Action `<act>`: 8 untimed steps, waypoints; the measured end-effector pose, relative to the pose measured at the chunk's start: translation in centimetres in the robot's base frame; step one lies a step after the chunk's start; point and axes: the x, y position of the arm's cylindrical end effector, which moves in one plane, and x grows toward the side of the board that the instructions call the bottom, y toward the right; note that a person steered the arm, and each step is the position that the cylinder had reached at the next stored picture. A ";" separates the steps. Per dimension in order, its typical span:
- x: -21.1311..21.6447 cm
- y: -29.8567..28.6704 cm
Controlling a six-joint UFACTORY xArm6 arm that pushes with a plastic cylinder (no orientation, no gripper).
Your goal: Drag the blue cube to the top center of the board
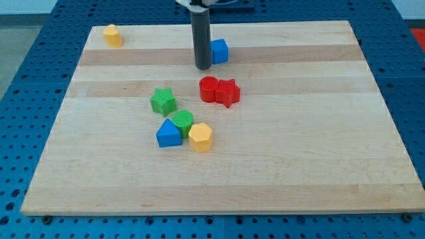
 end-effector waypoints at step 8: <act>-7.2 2.7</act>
